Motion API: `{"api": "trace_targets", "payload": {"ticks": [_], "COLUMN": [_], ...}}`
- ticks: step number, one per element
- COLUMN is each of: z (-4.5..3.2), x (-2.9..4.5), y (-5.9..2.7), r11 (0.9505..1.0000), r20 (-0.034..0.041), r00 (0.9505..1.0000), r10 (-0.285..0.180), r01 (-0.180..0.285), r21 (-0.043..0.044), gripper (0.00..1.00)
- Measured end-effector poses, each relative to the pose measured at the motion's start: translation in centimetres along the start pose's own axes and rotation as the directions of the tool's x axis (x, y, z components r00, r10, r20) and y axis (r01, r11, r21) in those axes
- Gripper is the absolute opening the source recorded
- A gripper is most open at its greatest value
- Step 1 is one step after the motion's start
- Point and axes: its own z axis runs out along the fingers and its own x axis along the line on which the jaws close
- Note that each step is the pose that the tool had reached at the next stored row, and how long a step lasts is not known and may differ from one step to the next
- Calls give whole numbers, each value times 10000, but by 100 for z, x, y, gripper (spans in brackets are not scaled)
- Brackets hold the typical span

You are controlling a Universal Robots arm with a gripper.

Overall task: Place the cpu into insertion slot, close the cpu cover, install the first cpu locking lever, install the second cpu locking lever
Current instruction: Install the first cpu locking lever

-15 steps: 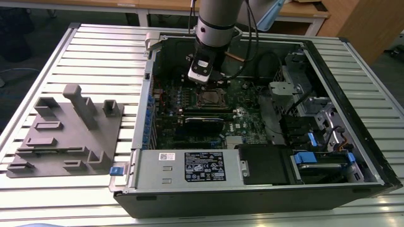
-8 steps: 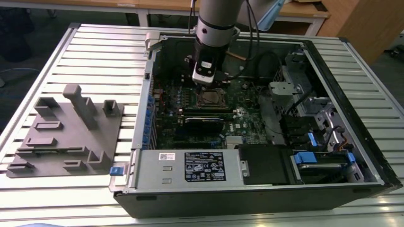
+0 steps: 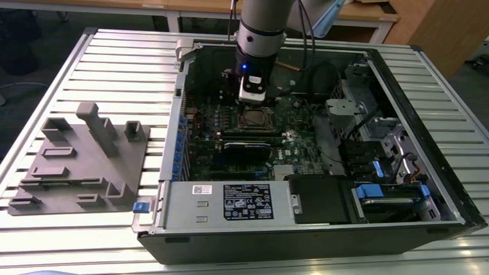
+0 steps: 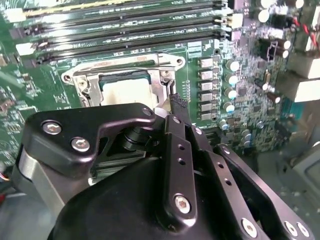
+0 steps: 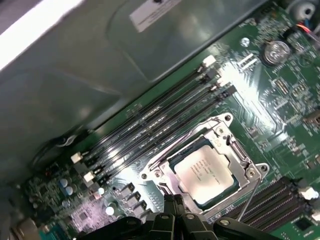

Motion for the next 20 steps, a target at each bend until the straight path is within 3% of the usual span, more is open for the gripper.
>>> {"api": "trace_targets", "payload": {"ticks": [5, 10, 14, 20], "z": [4, 6, 6, 6], "x": [0, -1, 0, 0], "y": [0, 0, 0, 0], "r11": [9968, 9882, 9792, 9611], "r20": [50, 92, 111, 170], "r00": [9968, 9882, 9791, 9610], "r10": [-796, -1531, -2029, -2760], "r01": [796, 1531, 2029, 2761], "r21": [32, 49, 31, -2], "gripper": [11, 11, 11, 11]}}
